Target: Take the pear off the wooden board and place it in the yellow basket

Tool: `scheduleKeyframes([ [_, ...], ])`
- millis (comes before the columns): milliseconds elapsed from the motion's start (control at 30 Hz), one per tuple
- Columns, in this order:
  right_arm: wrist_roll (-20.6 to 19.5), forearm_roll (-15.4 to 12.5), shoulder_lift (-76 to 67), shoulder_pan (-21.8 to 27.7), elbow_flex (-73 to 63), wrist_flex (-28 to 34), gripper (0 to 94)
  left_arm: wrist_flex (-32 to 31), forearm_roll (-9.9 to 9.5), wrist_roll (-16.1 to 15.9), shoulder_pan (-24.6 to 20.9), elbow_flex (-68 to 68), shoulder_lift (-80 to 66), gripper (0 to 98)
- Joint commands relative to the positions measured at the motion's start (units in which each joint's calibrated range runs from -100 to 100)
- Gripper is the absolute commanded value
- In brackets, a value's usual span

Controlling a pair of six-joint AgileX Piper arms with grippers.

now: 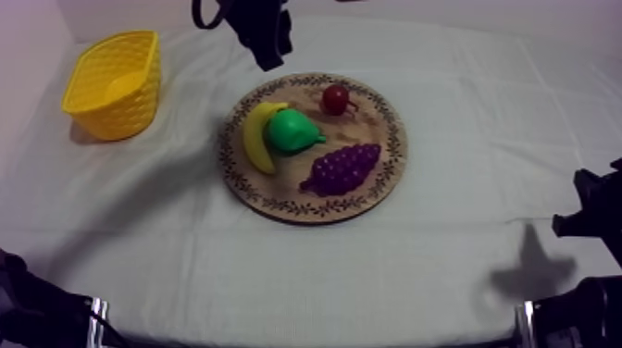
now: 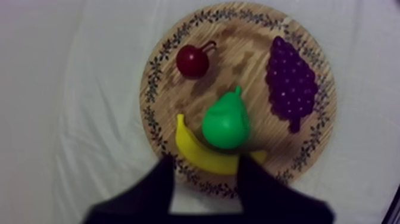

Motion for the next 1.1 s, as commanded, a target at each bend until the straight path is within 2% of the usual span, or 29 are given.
scheduleKeyframes([
  [0, 0.0, 0.0, 0.0, 0.0, 0.0, 0.0, 0.3, 0.4, -0.51, 0.1, 0.1, 0.1, 0.4, 79.2],
  [100, 0.0, 0.0, 0.0, 0.0, 0.0, 0.0, 0.3, 0.8, -1.35, 0.0, 0.2, -0.1, 1.3, 90.4],
  [233, 0.0, 0.0, 0.0, 0.0, 0.0, 0.0, 0.3, 1.0, -2.09, -0.1, 0.3, -0.6, 2.9, 95.1],
  [633, 0.0, 0.0, 0.0, 0.0, 0.0, 0.0, 0.3, -1.4, -3.05, -0.7, -0.1, 0.6, 11.6, 96.6],
  [1067, 0.0, 0.0, 0.0, 0.0, 0.0, 0.0, 0.3, -5.9, -2.56, -0.5, 0.7, -0.2, 23.4, 96.6],
])
